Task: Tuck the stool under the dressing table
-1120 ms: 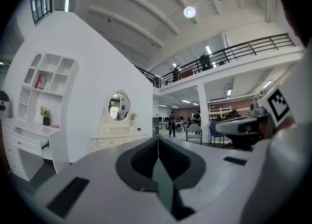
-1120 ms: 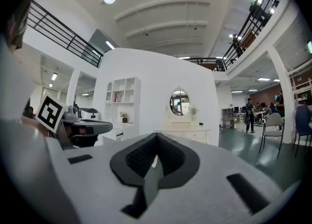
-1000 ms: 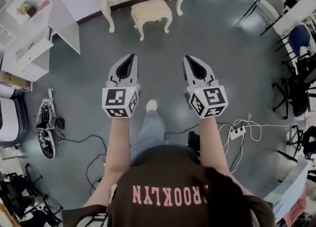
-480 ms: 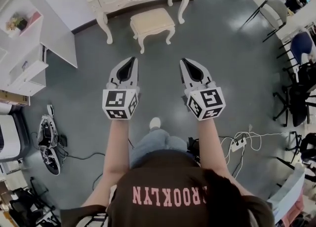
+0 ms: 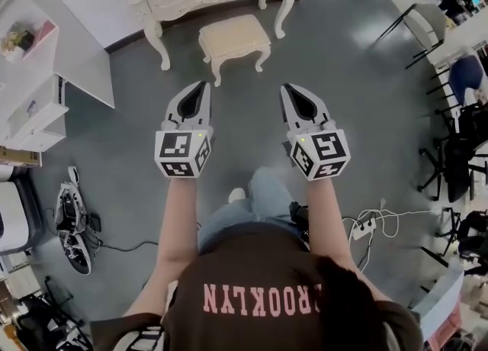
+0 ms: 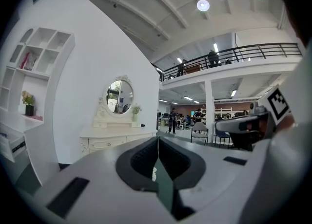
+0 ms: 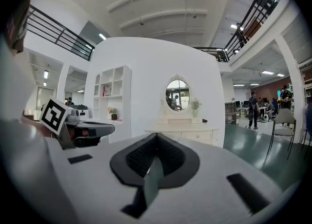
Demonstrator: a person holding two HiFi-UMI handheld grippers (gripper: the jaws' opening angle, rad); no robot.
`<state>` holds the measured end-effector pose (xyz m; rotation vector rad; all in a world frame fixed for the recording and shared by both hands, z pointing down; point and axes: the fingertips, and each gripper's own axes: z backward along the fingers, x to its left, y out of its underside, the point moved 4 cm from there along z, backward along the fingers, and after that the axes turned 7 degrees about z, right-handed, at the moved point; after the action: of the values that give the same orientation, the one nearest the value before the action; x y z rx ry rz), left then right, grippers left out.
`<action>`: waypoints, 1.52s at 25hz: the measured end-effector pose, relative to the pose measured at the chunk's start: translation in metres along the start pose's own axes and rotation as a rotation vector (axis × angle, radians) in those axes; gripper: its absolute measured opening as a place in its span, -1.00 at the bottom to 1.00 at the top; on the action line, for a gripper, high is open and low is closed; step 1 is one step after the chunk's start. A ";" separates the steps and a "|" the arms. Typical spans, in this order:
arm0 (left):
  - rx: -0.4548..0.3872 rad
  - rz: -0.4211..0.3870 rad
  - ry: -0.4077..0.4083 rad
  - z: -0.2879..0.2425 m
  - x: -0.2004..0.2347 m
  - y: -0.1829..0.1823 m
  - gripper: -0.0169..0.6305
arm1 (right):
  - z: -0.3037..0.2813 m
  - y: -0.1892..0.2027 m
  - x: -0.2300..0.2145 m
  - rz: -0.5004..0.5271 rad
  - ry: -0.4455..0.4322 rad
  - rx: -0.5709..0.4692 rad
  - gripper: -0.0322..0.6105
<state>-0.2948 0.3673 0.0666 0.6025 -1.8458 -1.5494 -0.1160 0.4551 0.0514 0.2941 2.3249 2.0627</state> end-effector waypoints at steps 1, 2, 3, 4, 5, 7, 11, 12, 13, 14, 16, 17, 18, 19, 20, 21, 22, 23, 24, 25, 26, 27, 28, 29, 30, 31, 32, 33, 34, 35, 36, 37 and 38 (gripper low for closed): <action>-0.002 0.001 -0.001 -0.006 0.002 0.000 -0.93 | -0.004 0.001 -0.005 -0.002 0.002 -0.002 -0.90; -0.002 0.001 -0.004 -0.011 0.004 0.000 -0.93 | -0.009 0.002 -0.009 -0.005 0.004 -0.002 -0.90; -0.001 0.002 -0.008 -0.018 0.006 0.001 -0.93 | -0.014 0.005 -0.015 -0.008 0.004 -0.001 -0.90; 0.001 0.004 -0.015 -0.026 0.009 0.002 -0.93 | -0.020 0.007 -0.020 -0.011 0.003 0.001 -0.90; 0.004 0.007 -0.022 -0.034 0.011 0.003 -0.93 | -0.027 0.010 -0.026 -0.013 -0.001 0.003 -0.90; 0.012 0.013 -0.035 -0.053 0.017 0.006 -0.93 | -0.042 0.016 -0.040 -0.021 -0.009 0.006 -0.90; 0.023 0.015 -0.064 -0.103 0.030 0.008 -0.93 | -0.083 0.026 -0.079 -0.035 -0.026 0.010 -0.90; 0.024 0.022 -0.077 -0.118 0.034 0.008 -0.93 | -0.095 0.028 -0.091 -0.037 -0.032 0.014 -0.90; 0.024 0.032 -0.089 -0.133 0.037 0.008 -0.93 | -0.108 0.030 -0.103 -0.040 -0.037 0.018 -0.90; 0.024 0.039 -0.098 -0.149 0.040 0.007 -0.93 | -0.121 0.031 -0.116 -0.044 -0.043 0.019 -0.90; 0.027 0.044 -0.114 -0.183 0.046 0.005 -0.93 | -0.147 0.032 -0.143 -0.049 -0.057 0.019 -0.90; 0.031 0.044 -0.124 -0.200 0.049 0.004 -0.93 | -0.162 0.032 -0.156 -0.050 -0.064 0.021 -0.90; 0.035 0.045 -0.135 -0.218 0.053 0.003 -0.93 | -0.178 0.033 -0.170 -0.049 -0.073 0.026 -0.90; 0.038 0.049 -0.146 -0.235 0.056 0.001 -0.93 | -0.193 0.032 -0.183 -0.049 -0.083 0.031 -0.90; 0.040 0.053 -0.156 -0.251 0.058 -0.001 -0.93 | -0.207 0.032 -0.196 -0.049 -0.097 0.036 -0.90; 0.040 0.056 -0.166 -0.267 0.060 -0.003 -0.93 | -0.220 0.031 -0.208 -0.049 -0.114 0.039 -0.90; 0.040 0.059 -0.178 -0.282 0.062 -0.004 -0.93 | -0.234 0.031 -0.219 -0.047 -0.131 0.043 -0.90; 0.038 0.063 -0.191 -0.297 0.066 -0.006 -0.93 | -0.248 0.032 -0.230 -0.043 -0.147 0.047 -0.90; 0.037 0.068 -0.204 -0.311 0.069 -0.008 -0.93 | -0.262 0.032 -0.240 -0.038 -0.161 0.052 -0.90; 0.037 0.072 -0.218 -0.324 0.073 -0.009 -0.93 | -0.276 0.032 -0.249 -0.034 -0.176 0.058 -0.90; 0.039 0.073 -0.230 -0.335 0.077 -0.010 -0.93 | -0.288 0.032 -0.257 -0.029 -0.193 0.063 -0.90; 0.043 0.070 -0.241 -0.345 0.080 -0.011 -0.93 | -0.299 0.033 -0.263 -0.023 -0.209 0.069 -0.90; 0.050 0.066 -0.251 -0.353 0.083 -0.011 -0.93 | -0.310 0.034 -0.270 -0.015 -0.223 0.075 -0.90; 0.057 0.062 -0.260 -0.361 0.086 -0.010 -0.93 | -0.319 0.035 -0.276 -0.008 -0.233 0.082 -0.90; 0.065 0.062 -0.268 -0.367 0.089 -0.009 -0.93 | -0.328 0.037 -0.282 -0.005 -0.241 0.089 -0.90; 0.071 0.066 -0.276 -0.372 0.092 -0.008 -0.93 | -0.335 0.040 -0.287 -0.006 -0.246 0.097 -0.90; 0.077 0.072 -0.283 -0.376 0.094 -0.006 -0.93 | -0.341 0.043 -0.292 -0.010 -0.250 0.104 -0.90; 0.084 0.079 -0.291 -0.379 0.097 -0.003 -0.93 | -0.347 0.047 -0.296 -0.014 -0.254 0.112 -0.90; 0.092 0.086 -0.298 -0.381 0.101 0.000 -0.93 | -0.352 0.052 -0.300 -0.017 -0.258 0.120 -0.90; 0.103 0.092 -0.307 -0.383 0.105 0.003 -0.93 | -0.357 0.056 -0.302 -0.020 -0.260 0.130 -0.90; 0.114 0.097 -0.317 -0.385 0.110 0.006 -0.93 | -0.362 0.060 -0.305 -0.024 -0.260 0.139 -0.90; 0.124 0.101 -0.326 -0.388 0.115 0.009 -0.93 | -0.367 0.063 -0.308 -0.028 -0.260 0.148 -0.90; 0.133 0.105 -0.332 -0.391 0.120 0.011 -0.93 | -0.373 0.066 -0.311 -0.033 -0.259 0.156 -0.90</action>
<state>-0.0927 0.0185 0.1364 0.3122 -2.2039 -1.5367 0.1458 0.0484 0.1296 0.4902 2.3161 1.7140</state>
